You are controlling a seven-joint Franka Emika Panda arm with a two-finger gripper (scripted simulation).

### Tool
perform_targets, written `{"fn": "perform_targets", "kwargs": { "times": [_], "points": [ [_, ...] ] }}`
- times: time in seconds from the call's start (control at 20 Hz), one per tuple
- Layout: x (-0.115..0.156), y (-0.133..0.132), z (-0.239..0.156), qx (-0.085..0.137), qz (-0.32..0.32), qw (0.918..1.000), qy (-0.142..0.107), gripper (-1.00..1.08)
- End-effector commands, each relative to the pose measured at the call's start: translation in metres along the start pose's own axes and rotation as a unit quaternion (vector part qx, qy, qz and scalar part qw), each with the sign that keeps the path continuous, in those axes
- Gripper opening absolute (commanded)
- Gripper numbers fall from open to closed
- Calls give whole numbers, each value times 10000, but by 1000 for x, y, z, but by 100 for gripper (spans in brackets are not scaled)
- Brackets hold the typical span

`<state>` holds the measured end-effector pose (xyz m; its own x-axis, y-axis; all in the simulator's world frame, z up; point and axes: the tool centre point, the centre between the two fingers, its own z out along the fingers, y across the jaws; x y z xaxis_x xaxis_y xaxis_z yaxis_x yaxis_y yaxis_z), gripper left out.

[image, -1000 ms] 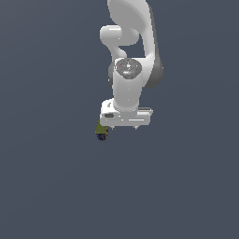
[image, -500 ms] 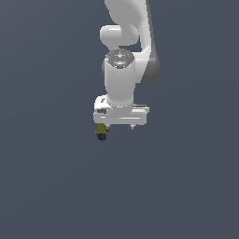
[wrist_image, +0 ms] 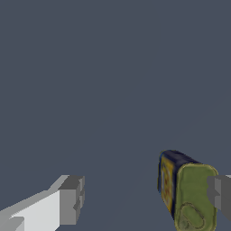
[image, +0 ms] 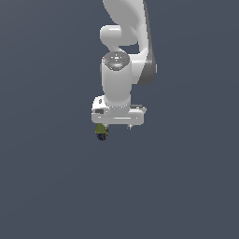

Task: Pick up the object and move it to a goal position.

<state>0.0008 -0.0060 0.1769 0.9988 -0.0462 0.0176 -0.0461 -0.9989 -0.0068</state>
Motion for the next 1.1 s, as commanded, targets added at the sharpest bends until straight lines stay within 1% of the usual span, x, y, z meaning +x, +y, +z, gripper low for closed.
{"fn": "perform_targets", "kwargs": {
  "times": [0.0, 0.2, 0.45, 0.6, 0.85, 1.05],
  "points": [
    [-5, 10, 7, -3, 36, 10000, -11, 100],
    [-19, 31, 23, -10, 117, 9999, -30, 100],
    [-44, 64, 46, -22, 248, 9997, -59, 100],
    [-56, 78, 56, -29, 308, 9995, -72, 100],
    [-69, 90, 65, -36, 366, 9993, -85, 100],
    [-70, 92, 66, -37, 375, 9993, -89, 100]
  ]
}}
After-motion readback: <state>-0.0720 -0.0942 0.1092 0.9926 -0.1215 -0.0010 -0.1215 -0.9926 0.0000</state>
